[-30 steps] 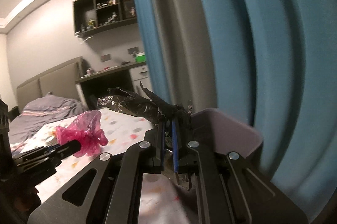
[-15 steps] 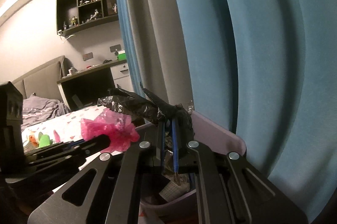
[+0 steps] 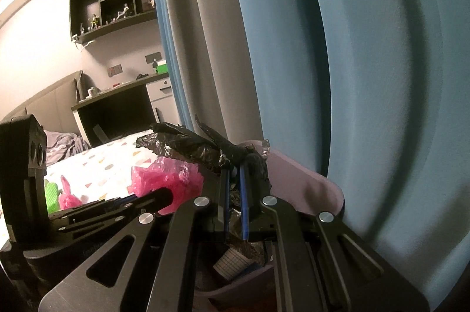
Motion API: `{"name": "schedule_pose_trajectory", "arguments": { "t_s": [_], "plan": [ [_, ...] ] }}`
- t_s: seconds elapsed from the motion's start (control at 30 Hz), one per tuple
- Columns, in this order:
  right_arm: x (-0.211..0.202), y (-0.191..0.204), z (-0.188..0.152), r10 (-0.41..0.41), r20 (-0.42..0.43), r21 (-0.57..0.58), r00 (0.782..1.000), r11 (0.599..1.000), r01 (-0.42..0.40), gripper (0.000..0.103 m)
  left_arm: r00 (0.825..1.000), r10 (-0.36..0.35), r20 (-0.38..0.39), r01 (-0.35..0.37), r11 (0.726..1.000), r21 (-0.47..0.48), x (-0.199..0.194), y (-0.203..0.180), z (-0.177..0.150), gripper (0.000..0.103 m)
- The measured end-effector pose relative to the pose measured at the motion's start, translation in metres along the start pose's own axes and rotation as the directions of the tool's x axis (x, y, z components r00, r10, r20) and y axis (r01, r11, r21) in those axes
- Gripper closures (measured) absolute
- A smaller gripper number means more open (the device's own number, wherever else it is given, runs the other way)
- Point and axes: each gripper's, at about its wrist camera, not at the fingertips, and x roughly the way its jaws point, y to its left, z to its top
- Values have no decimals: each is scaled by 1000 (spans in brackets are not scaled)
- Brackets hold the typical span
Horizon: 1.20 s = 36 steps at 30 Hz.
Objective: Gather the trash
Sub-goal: 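Open both grippers to drop the bags into the grey bin, then move both open grippers back over the remaining items on the bed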
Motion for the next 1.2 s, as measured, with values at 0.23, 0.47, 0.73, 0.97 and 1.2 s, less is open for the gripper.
{"name": "schedule_pose_trajectory", "arguments": {
  "t_s": [0.23, 0.47, 0.73, 0.97, 1.2],
  "plan": [
    [10, -2, 4, 3, -23, 10, 1000, 1000, -3, 96, 1000, -20, -17, 19, 999, -43, 12, 13, 2, 83],
    [16, -5, 2, 4, -44, 3, 999, 1000, -3, 95, 999, 38, 32, -35, 995, -91, 2, 27, 3, 28],
    [21, -3, 1, 20, -51, 14, 998, 1000, -19, 93, 977, 175, 120, -160, 980, -120, -47, 37, -7, 6],
    [10, 2, -1, 4, -22, 34, 1000, 999, -4, 47, 930, 343, 131, -332, 938, -97, -80, 33, -23, 6],
    [-21, 10, -2, -8, 13, 58, 1000, 998, 8, 29, 899, 417, 135, -409, 909, -83, -116, 33, -34, 6]
  ]
}}
